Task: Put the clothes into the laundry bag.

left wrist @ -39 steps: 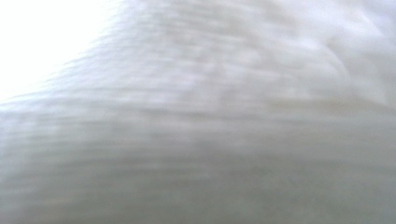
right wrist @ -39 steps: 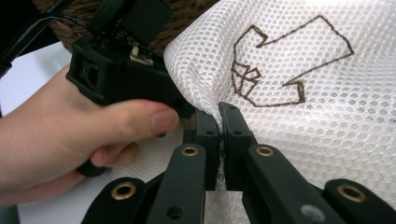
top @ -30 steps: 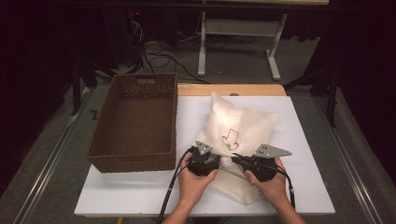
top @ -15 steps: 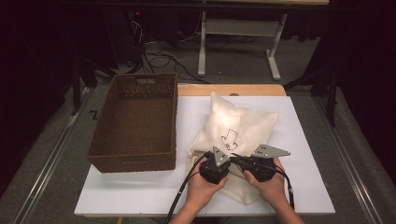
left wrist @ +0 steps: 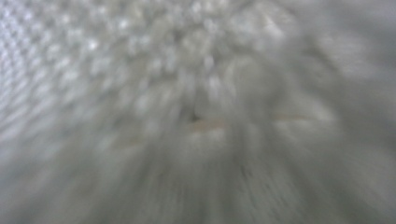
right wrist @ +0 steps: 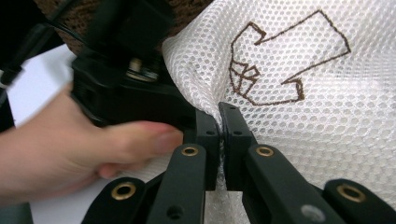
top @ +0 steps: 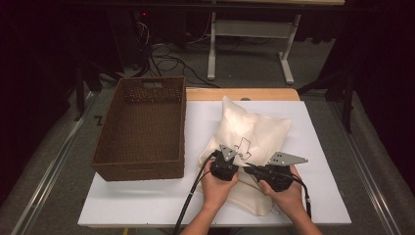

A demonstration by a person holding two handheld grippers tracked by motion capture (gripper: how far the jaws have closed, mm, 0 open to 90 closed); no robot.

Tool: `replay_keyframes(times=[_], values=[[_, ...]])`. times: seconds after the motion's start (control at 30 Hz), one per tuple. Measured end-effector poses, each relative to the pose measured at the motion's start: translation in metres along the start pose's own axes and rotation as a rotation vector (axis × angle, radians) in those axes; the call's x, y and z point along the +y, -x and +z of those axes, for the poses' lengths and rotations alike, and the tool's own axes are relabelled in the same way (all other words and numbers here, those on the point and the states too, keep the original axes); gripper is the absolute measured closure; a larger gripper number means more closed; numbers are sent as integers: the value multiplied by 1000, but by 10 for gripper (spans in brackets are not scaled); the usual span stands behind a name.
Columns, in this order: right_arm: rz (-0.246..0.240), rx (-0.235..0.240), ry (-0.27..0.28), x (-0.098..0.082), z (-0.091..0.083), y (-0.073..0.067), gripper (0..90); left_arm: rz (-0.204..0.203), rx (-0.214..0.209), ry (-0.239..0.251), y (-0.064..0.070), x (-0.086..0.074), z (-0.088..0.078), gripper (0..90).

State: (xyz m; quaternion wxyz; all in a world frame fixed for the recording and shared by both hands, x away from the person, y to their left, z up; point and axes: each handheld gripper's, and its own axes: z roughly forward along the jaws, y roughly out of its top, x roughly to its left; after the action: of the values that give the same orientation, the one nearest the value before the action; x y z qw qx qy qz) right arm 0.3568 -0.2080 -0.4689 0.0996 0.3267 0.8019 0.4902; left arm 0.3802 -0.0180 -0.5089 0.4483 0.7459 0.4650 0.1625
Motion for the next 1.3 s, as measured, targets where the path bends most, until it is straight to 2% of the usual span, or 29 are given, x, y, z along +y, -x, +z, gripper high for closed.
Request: replay_keyframes(times=[0.1, 0.17, 0.33, 0.43, 0.5, 0.6, 0.67, 0.77, 0.83, 0.9, 0.97, 1.03, 1.13, 1.17, 1.23, 1.27, 1.3], values=[[-10, -4, 8, 0, -1, -1, 884, 54, 15, 8, -2, -5, -20, 778], [-13, -6, 13, 1, -2, -2, 883, 74, 49, 18, -4, -9, -36, 726], [-28, -11, 28, 5, -5, -9, 878, 98, 116, 34, -15, -25, -77, 648], [-39, -12, 26, 6, -7, -14, 872, 104, 153, 28, -26, -37, -95, 618], [-40, -1, 19, 4, -7, -14, 871, 87, 166, 15, -32, -44, -103, 607], [-31, 11, 3, 0, -5, -12, 868, 99, 213, -17, -39, -53, -109, 587], [-31, 22, -24, -2, -3, -11, 865, 88, 225, -28, -43, -56, -111, 567], [-19, 41, -76, -7, 4, -5, 863, 78, 215, -44, -46, -59, -109, 554], [-20, 26, -108, -12, 8, -2, 866, 86, 199, -58, -45, -60, -106, 521], [-41, -12, -141, -17, 11, 0, 865, 96, 186, -58, -41, -61, -103, 480], [-28, -30, -153, -21, 14, 3, 850, 109, 164, -51, -37, -60, -101, 440], [-31, -48, -137, -23, 14, 1, 775, 143, 181, -53, -34, -58, -97, 423], [-61, -71, -80, -19, 8, -9, 567, 110, 195, -64, -37, -56, -94, 453], [-73, -78, -58, -17, 6, -13, 528, 104, 204, -72, -39, -56, -93, 503], [-102, -102, -29, -14, -1, -23, 470, 87, 190, -83, -44, -57, -95, 626], [-101, -107, -14, -12, -4, -27, 450, 79, 179, -74, -46, -57, -98, 763], [-108, -110, 1, -11, -7, -31, 442, 58, 160, -67, -49, -57, -100, 811]])
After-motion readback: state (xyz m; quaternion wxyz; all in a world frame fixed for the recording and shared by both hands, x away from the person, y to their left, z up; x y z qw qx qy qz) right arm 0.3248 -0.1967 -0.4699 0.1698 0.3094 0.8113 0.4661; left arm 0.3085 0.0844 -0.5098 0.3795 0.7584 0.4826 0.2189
